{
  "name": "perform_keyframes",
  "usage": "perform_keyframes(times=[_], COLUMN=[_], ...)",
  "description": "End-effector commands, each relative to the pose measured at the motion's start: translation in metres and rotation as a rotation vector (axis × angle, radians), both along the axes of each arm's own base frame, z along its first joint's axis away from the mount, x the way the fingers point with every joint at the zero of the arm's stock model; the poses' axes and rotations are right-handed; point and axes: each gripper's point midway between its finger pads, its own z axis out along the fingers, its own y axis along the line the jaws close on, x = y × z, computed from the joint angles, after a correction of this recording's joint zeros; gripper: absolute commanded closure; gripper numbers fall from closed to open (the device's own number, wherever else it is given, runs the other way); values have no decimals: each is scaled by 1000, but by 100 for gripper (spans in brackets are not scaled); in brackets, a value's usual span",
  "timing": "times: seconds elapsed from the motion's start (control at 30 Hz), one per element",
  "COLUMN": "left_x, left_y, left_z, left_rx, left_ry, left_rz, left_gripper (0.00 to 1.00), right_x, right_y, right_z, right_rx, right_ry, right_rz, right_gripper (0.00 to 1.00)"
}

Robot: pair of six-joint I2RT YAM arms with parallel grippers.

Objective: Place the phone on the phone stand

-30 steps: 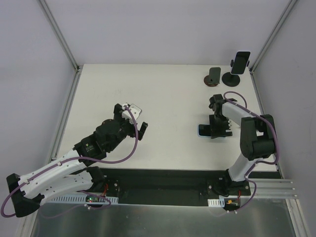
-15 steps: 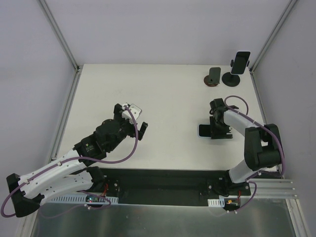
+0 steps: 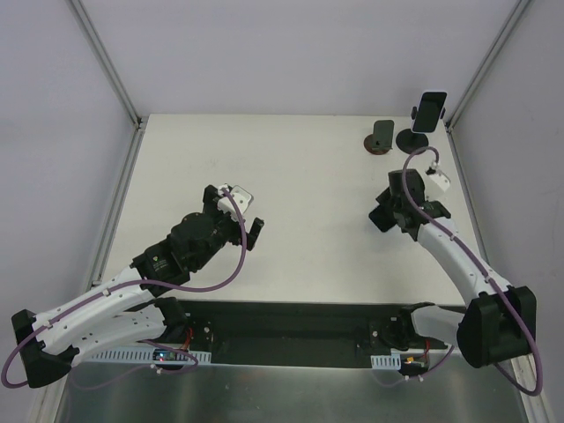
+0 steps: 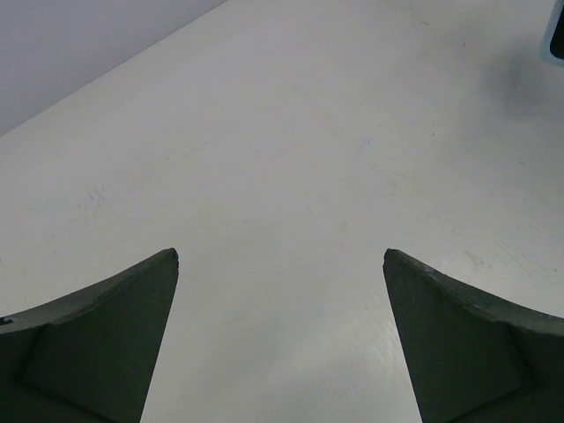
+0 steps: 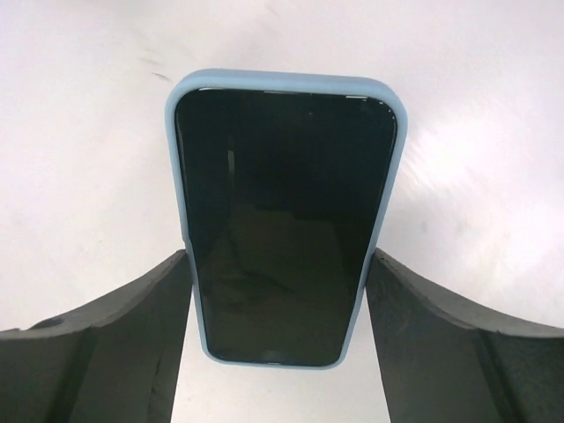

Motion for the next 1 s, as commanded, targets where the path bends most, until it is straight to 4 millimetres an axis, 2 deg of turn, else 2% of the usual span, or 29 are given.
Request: perform_keyframes(times=[0.0, 0.03, 0.07, 0.1, 0.13, 0.17, 0.2, 0.27, 0.3, 0.37, 0.4, 0.43, 0.5, 0.53, 0.57, 0.6, 0.63, 0.67, 0.7, 0.77, 0.97], left_x=[0, 0, 1, 1, 2, 3, 3, 6, 7, 9, 10, 11, 13, 14, 15, 16, 17, 18, 19, 21, 23], left_y=[-4, -4, -5, -5, -5, -4, -4, -4, -4, -4, -3, -3, -3, -2, -3, -4, -4, -6, -6, -7, -8], left_z=[11, 10, 8, 8, 7, 4, 3, -1, -2, -6, -7, -8, -11, -11, -14, -15, -17, -20, -20, -22, -26], left_rx=[-20, -18, -11, -10, -7, 4, 11, 29, 33, 53, 58, 64, 76, 79, 88, 93, 96, 102, 104, 105, 113], left_ry=[-20, -19, -16, -15, -16, -11, -11, -9, -10, -6, -8, -9, -8, -10, -4, -1, 4, 12, 15, 25, 31], left_rz=[-7, -6, -5, -6, -2, 3, 7, 19, 20, 24, 31, 36, 40, 44, 47, 45, 47, 44, 42, 44, 45], left_gripper=[1, 1, 1, 1, 1, 1, 1, 1, 1, 1, 1, 1, 1, 1, 1, 1, 1, 1, 1, 1, 1], right_x=[77, 87, 97, 107, 119, 129, 146, 169, 192, 219, 241, 253, 276, 285, 291, 303, 311, 317, 324, 329, 339], right_y=[9, 19, 20, 24, 30, 31, 42, 43, 49, 39, 45, 35, 38, 28, 26, 23, 11, 8, 8, -1, 0], right_z=[140, 150, 174, 191, 193, 214, 214, 216, 215, 210, 203, 203, 188, 198, 198, 185, 195, 194, 178, 176, 143], right_rx=[-431, -488, -629, -680, -716, -784, -795, -846, -854, -849, -813, -802, -764, -785, -797, -800, -800, -785, -743, -740, -670], right_ry=[-381, -406, -426, -472, -465, -486, -511, -527, -540, -539, -561, -572, -608, -633, -645, -629, -640, -645, -631, -627, -604], right_rz=[422, 518, 609, 636, 681, 704, 751, 790, 807, 805, 848, 855, 910, 891, 895, 899, 860, 856, 877, 868, 897], right_gripper=[99, 99, 99, 99, 99, 100, 99, 100, 100, 100, 100, 100, 100, 100, 100, 100, 99, 100, 100, 100, 100])
